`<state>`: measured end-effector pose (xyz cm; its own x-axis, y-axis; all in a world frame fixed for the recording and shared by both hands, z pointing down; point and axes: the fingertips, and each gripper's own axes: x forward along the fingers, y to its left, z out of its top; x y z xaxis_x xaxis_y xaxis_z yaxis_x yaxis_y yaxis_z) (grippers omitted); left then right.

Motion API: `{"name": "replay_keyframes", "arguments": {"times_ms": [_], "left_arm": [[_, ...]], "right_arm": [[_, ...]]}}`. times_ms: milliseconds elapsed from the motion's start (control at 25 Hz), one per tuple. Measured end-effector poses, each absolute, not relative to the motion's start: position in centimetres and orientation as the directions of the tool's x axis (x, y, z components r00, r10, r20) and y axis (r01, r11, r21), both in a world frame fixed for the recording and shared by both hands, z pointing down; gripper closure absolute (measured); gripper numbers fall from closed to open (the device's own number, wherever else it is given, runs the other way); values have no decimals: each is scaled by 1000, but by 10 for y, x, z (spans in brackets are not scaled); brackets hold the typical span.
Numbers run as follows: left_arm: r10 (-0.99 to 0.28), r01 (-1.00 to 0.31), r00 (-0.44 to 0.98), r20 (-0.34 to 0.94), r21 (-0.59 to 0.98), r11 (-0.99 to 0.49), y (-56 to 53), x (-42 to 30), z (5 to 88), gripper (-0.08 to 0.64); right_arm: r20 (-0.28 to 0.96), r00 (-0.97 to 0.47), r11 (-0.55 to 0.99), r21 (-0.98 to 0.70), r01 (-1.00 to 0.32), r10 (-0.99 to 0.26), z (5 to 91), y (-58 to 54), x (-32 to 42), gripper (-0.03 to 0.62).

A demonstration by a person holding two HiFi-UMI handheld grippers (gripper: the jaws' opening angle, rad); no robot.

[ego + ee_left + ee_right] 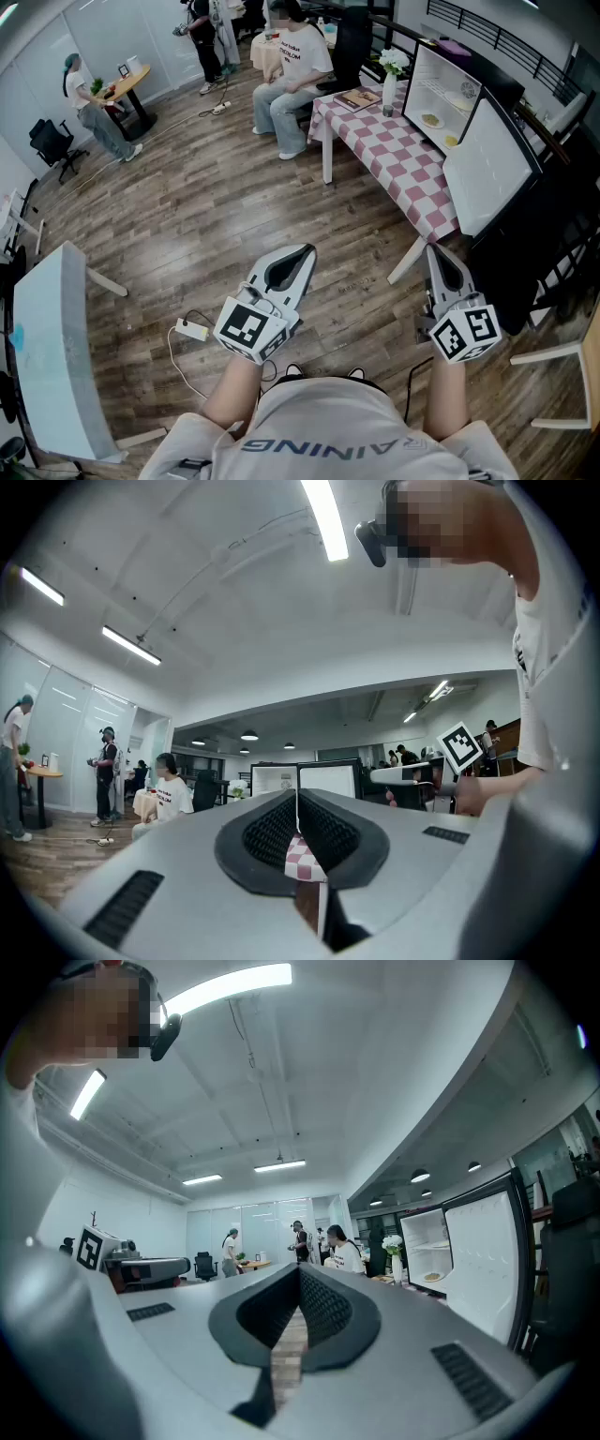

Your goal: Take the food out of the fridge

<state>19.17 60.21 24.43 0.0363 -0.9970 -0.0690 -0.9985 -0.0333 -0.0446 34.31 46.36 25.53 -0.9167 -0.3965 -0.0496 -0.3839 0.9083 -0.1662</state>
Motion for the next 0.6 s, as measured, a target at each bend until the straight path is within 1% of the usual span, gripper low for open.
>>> {"name": "replay_keyframes", "arguments": {"times_ms": [400,600], "left_arm": [[-997,-998,48,-63,-47,-45,602,193,247,546],[-997,-998,53,-64,-47,-50,604,193,247,546]], "right_arm": [[-48,-914,906,-163,-390,-402,258,467,343,574],[-123,-912,904,-236,-356,-391,249,470,346,574]]}}
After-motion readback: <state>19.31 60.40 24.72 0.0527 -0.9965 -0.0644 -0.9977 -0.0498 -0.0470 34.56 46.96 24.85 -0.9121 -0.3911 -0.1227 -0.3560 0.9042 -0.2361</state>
